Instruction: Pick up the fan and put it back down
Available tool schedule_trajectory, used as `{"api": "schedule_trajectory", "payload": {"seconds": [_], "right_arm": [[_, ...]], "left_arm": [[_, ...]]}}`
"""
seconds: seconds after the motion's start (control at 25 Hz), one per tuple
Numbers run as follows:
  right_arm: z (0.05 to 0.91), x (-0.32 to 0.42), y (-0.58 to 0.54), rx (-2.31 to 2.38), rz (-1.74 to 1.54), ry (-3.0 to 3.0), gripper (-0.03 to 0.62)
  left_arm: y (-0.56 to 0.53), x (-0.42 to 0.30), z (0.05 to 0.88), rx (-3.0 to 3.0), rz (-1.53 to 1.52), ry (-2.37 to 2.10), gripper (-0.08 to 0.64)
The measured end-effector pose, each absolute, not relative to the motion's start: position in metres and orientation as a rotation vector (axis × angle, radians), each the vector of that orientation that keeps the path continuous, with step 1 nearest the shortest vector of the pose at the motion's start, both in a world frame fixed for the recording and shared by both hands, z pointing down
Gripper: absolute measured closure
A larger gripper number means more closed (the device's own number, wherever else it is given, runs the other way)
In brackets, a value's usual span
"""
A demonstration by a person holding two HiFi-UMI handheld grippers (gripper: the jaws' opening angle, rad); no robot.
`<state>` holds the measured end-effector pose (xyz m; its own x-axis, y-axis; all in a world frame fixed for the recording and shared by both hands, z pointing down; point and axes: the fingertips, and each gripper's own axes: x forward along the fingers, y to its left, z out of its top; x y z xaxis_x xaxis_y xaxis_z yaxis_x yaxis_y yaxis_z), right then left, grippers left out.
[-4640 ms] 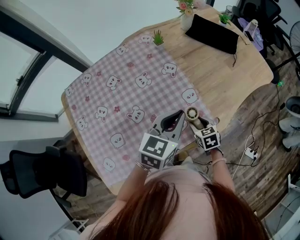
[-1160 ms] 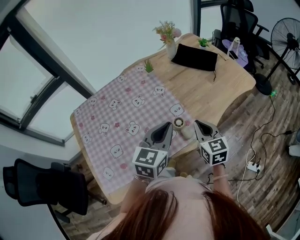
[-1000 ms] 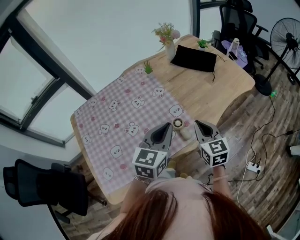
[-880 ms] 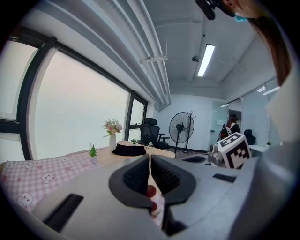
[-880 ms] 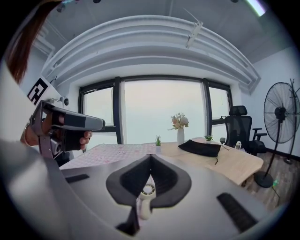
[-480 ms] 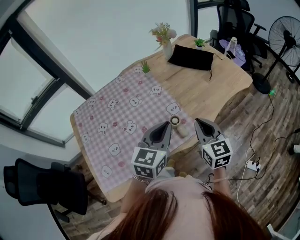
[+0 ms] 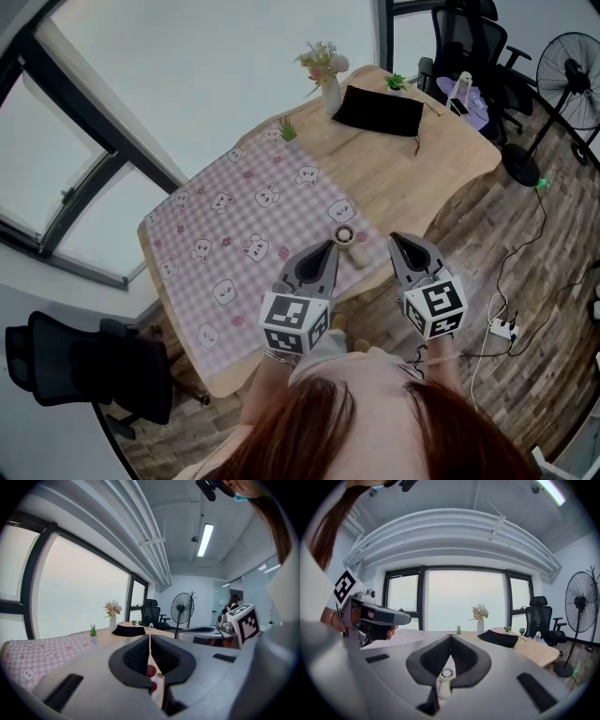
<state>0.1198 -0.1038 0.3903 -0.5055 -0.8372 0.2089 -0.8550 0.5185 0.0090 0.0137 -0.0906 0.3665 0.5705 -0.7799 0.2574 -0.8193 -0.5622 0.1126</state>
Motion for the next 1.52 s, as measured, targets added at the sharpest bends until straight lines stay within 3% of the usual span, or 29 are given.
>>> {"api": "schedule_trajectory", "payload": {"seconds": [1.52], "right_arm": [[0.388, 0.101, -0.131, 1.481, 0.083, -2.509, 0.592]], "left_arm": [[-0.124, -0.002, 0.382, 2.58, 0.261, -1.255, 0.545]]}}
